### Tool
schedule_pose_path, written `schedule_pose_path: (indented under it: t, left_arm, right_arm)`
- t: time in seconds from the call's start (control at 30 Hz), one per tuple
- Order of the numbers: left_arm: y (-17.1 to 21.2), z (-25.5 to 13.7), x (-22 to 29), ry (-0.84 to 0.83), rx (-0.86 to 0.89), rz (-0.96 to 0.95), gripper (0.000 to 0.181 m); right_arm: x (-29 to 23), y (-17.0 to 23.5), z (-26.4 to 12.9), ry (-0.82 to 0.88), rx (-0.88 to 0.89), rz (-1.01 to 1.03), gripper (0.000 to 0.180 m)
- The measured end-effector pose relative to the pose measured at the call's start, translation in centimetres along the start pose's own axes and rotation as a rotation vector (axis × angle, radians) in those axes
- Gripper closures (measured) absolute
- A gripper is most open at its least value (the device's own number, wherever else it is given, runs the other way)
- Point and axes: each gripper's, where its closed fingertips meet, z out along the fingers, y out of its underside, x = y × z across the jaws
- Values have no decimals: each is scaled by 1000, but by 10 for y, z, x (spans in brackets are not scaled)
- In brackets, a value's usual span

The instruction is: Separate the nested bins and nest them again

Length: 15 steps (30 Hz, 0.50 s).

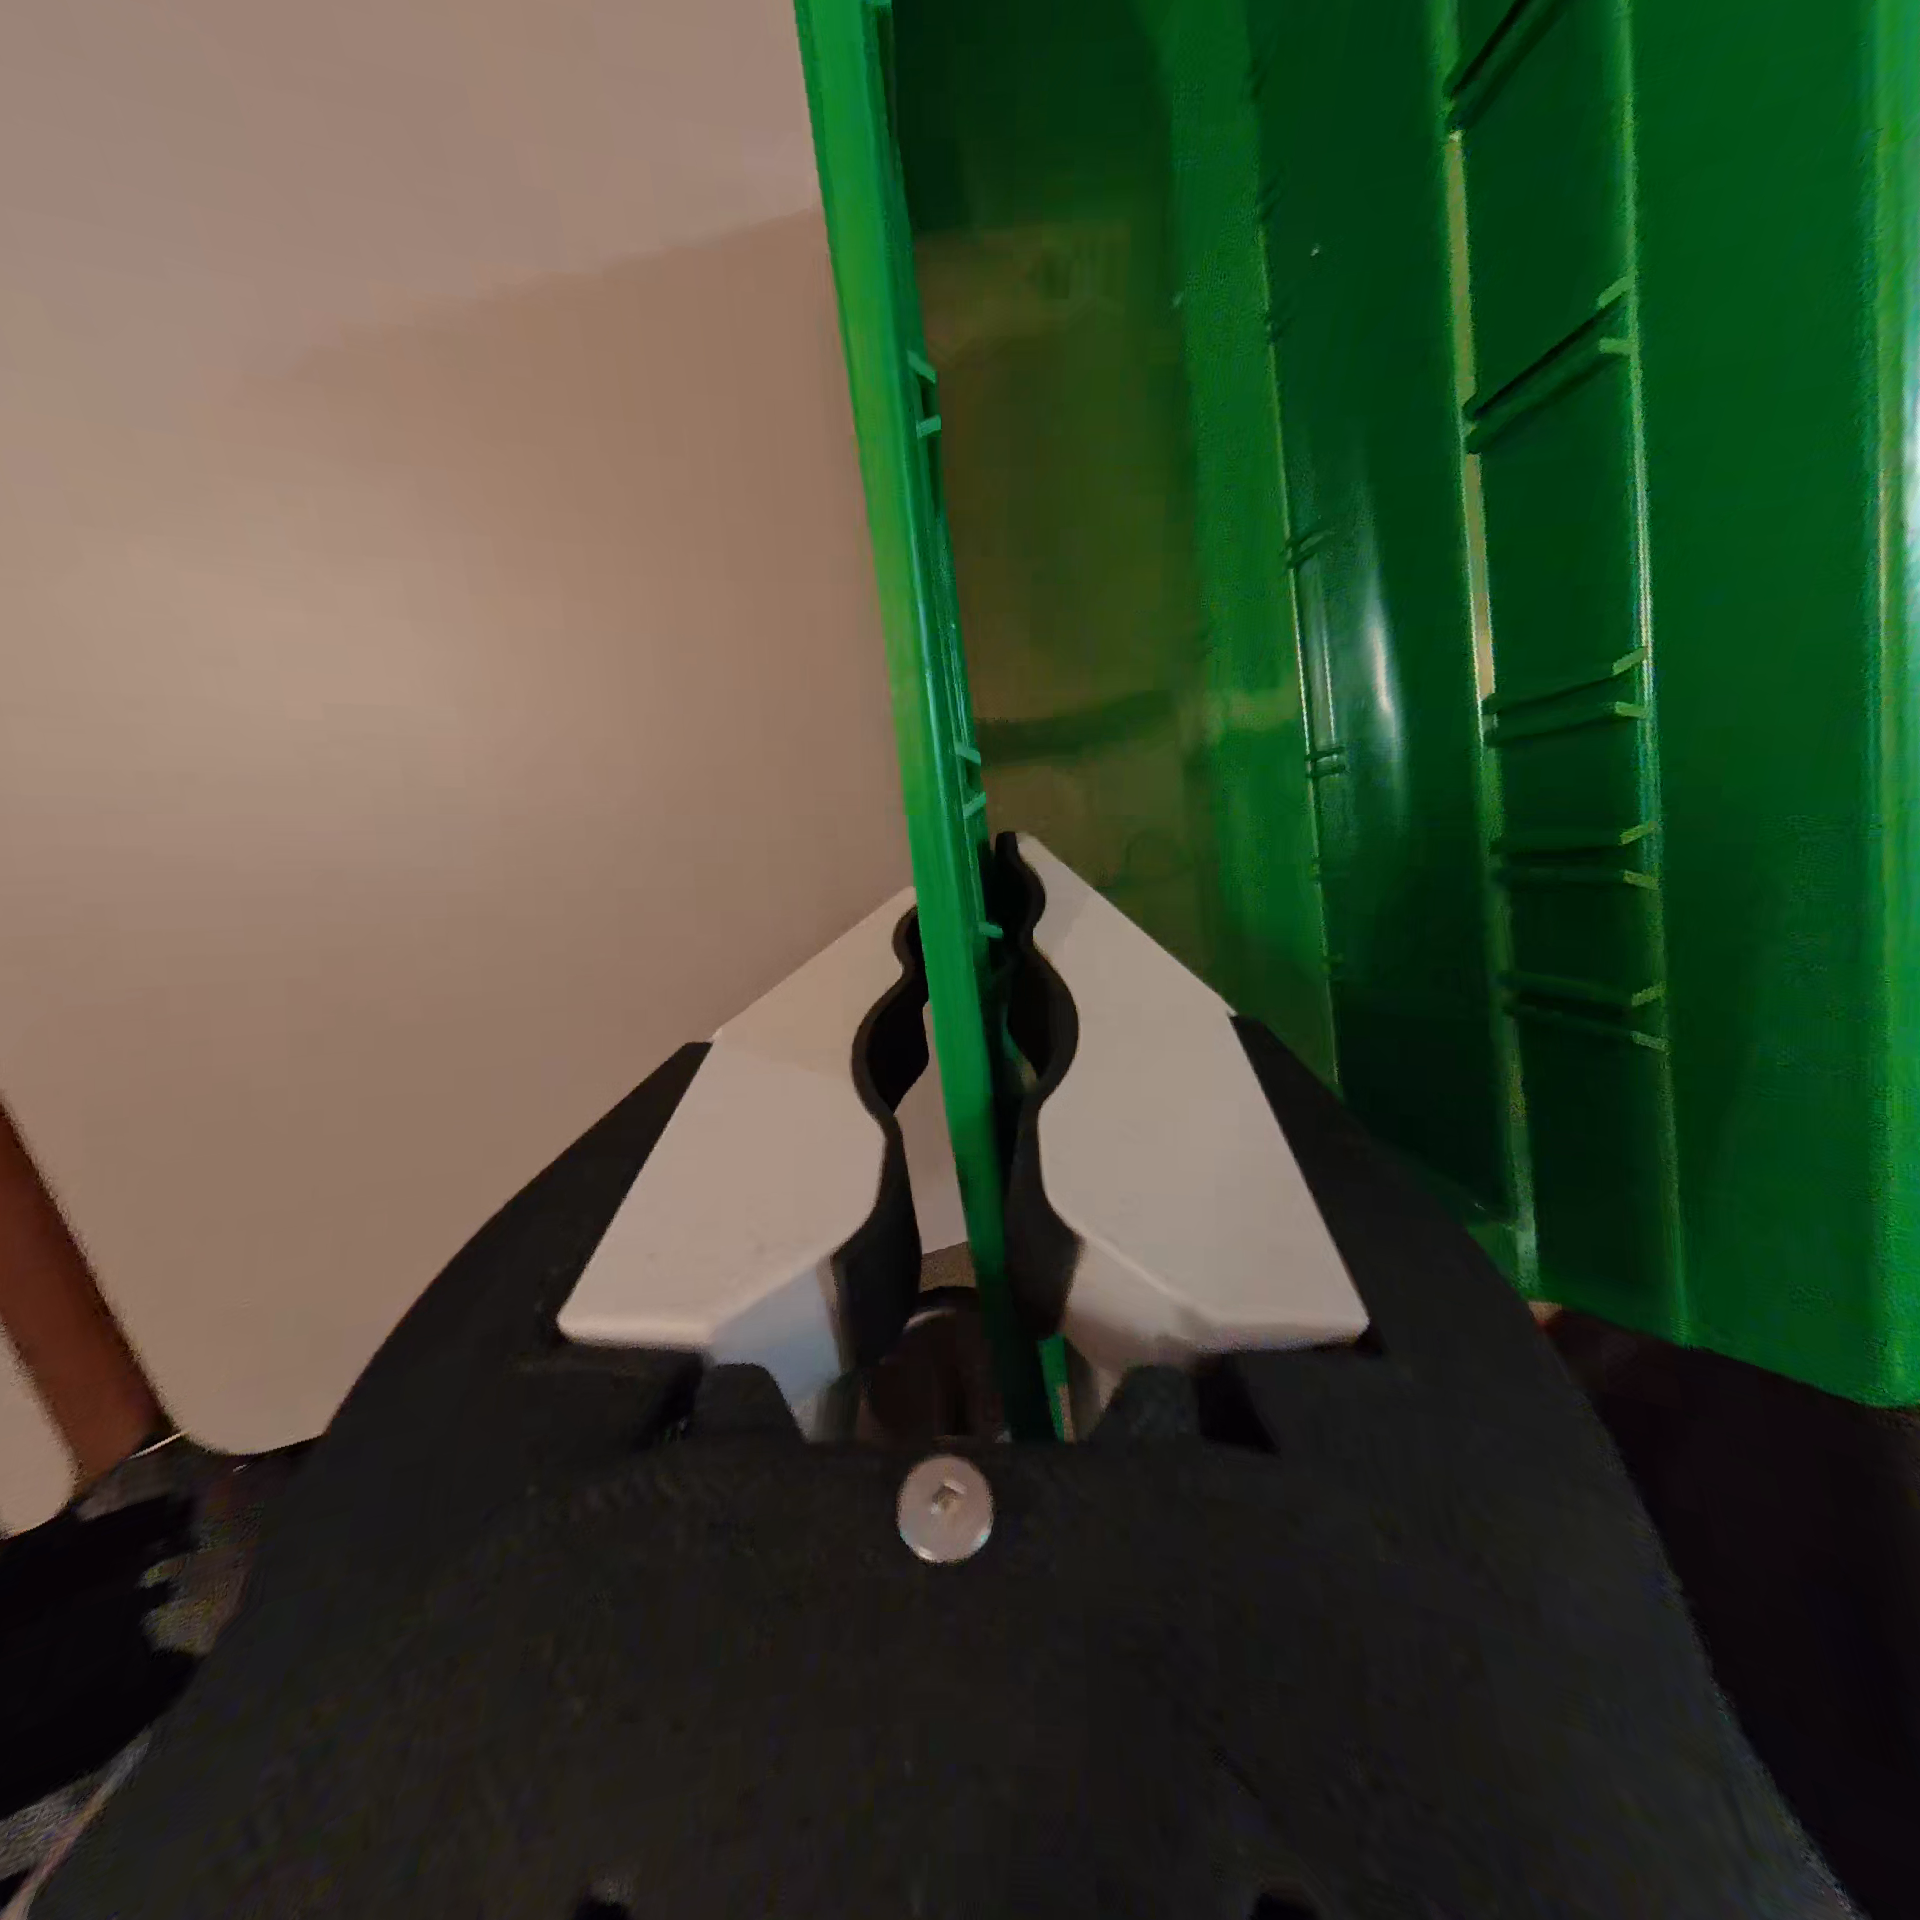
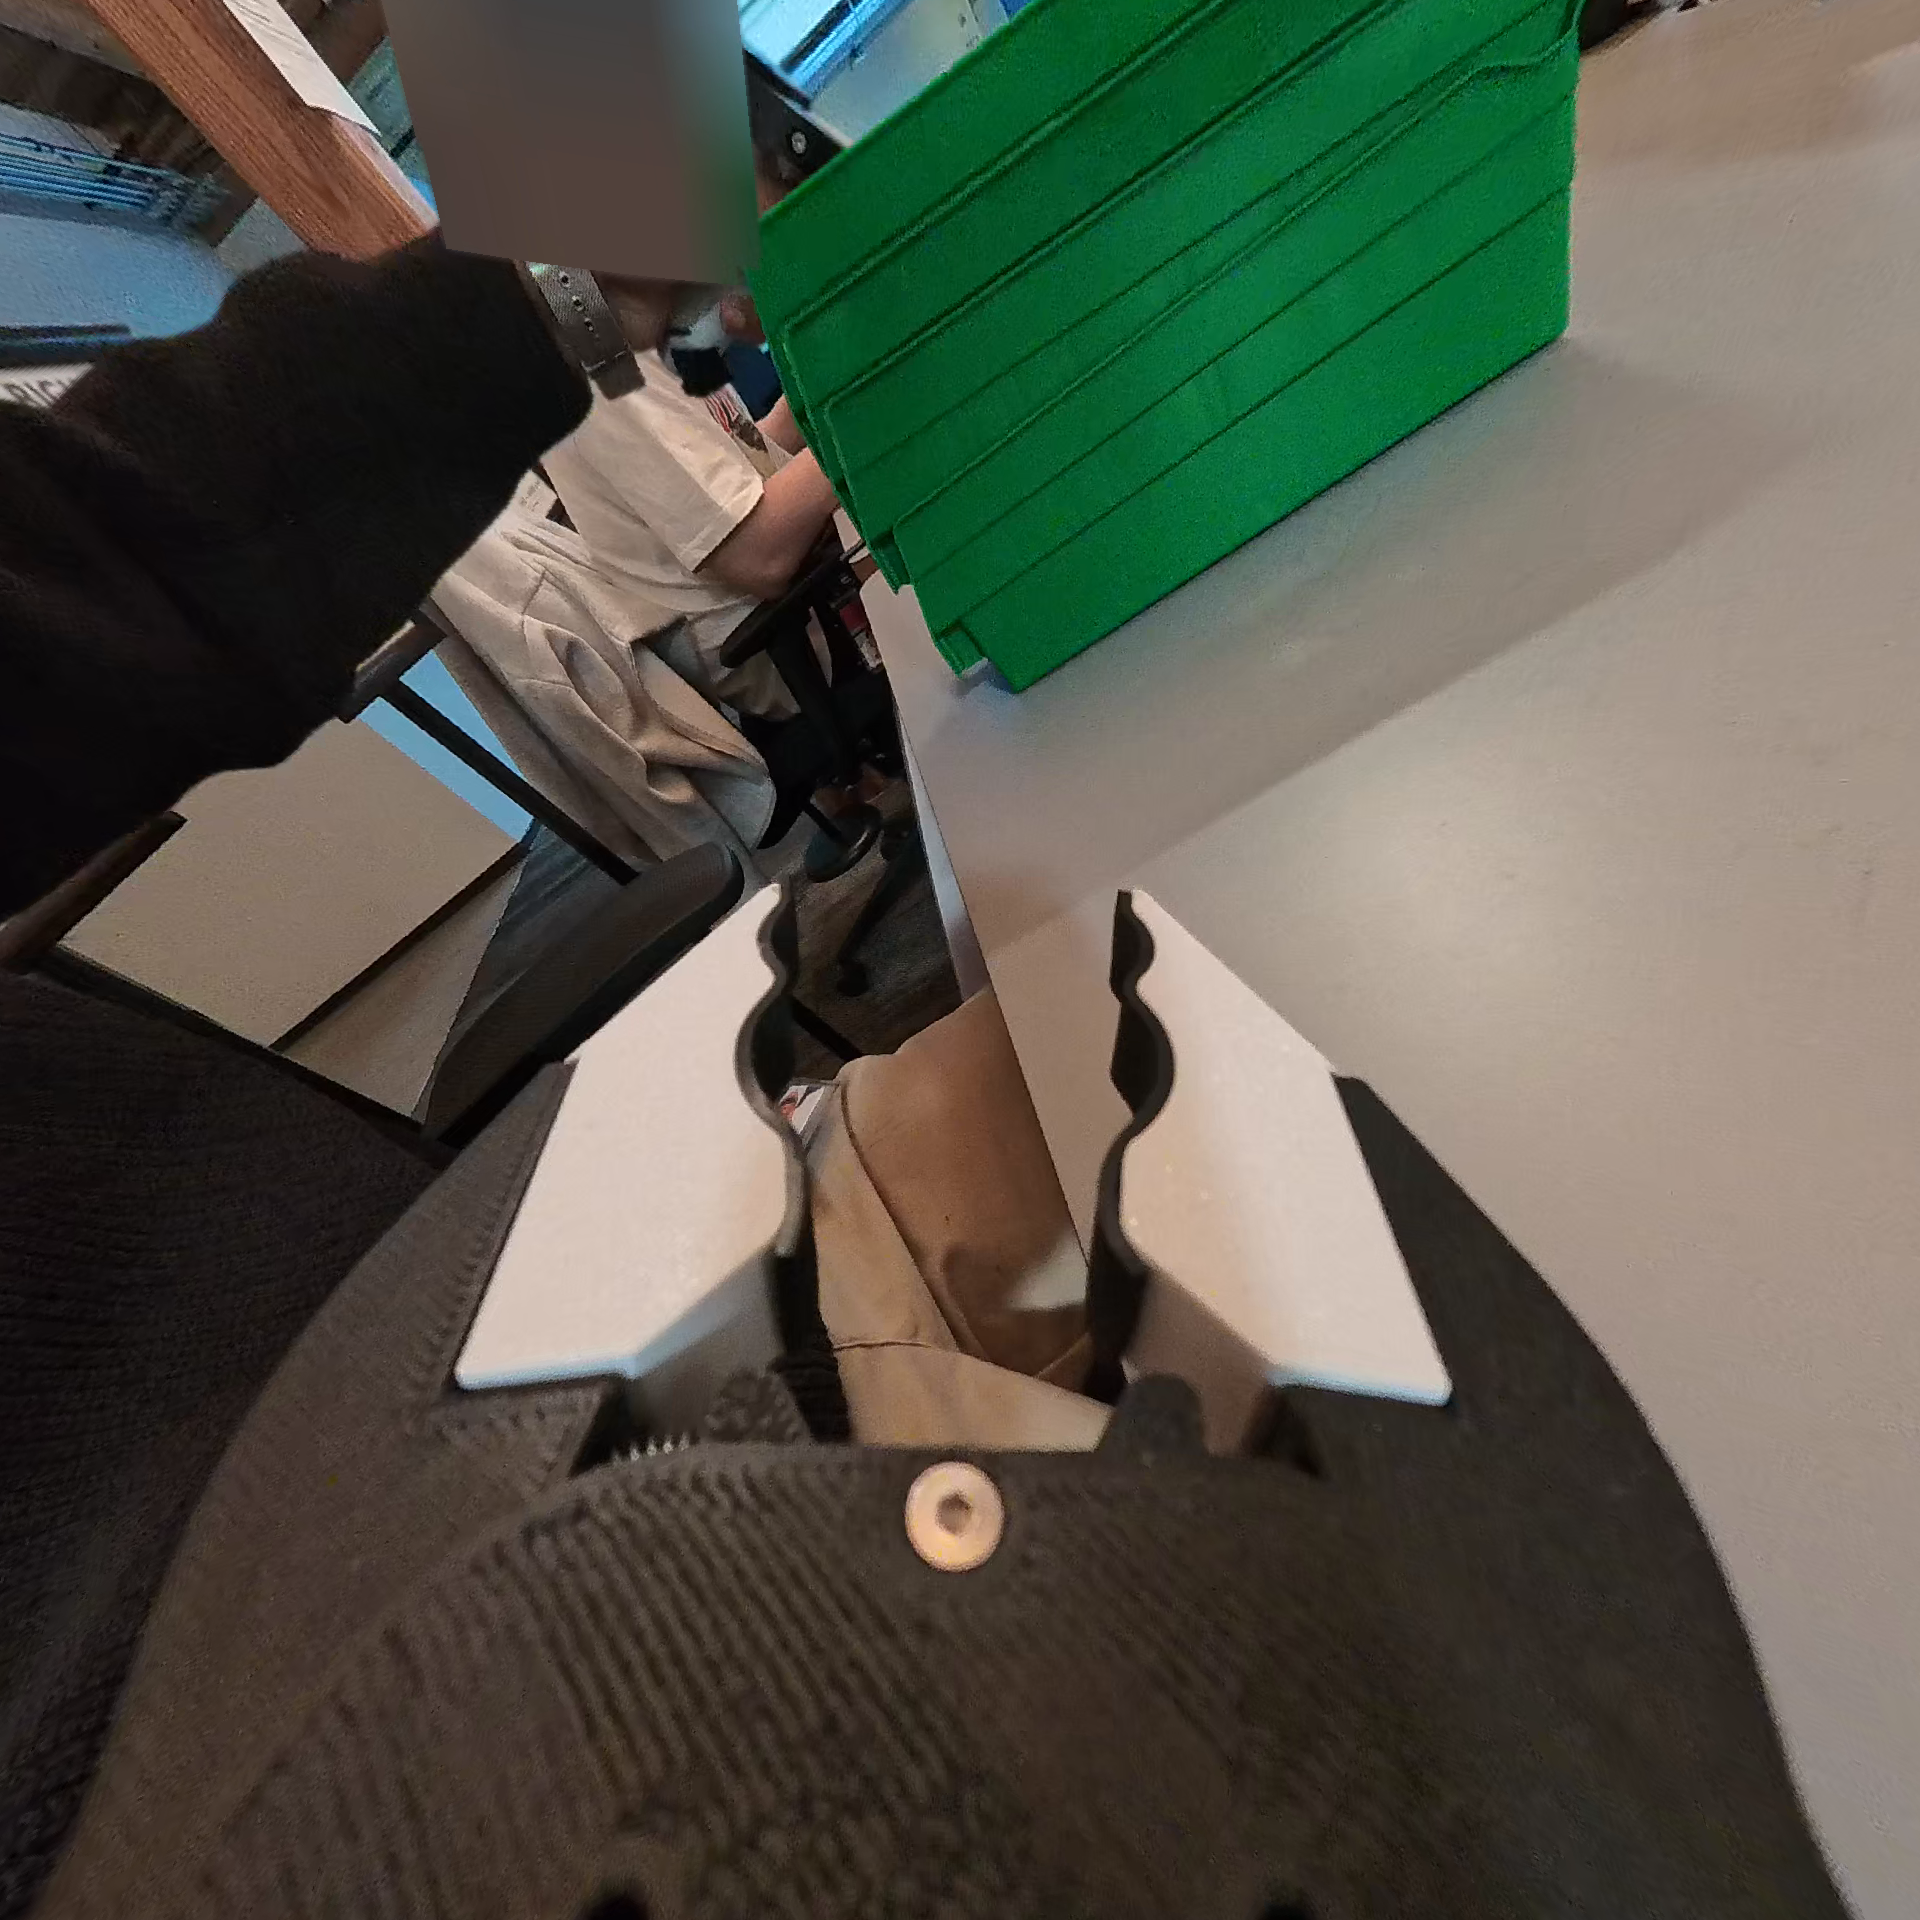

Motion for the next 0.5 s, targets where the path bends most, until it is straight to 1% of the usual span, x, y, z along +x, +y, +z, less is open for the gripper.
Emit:
schedule_pose_path:
  t: [0.13, 0.3, 0.37, 0.5]
  left_arm:
    - [-3, -4, -5, 9, 93, -46, 171]
    - [-3, -11, -23, 52, 213, -211, 170]
    - [2, -12, -27, 52, 215, -235, 170]
    - [11, -14, -32, -32, 164, -180, 170]
  right_arm:
    - [2, 1, 1, 0, -3, 15, 120]
    - [3, 1, 1, -3, 2, 30, 120]
    - [4, 1, 1, -5, 2, 38, 120]
    - [5, 4, 2, -26, -4, 80, 119]
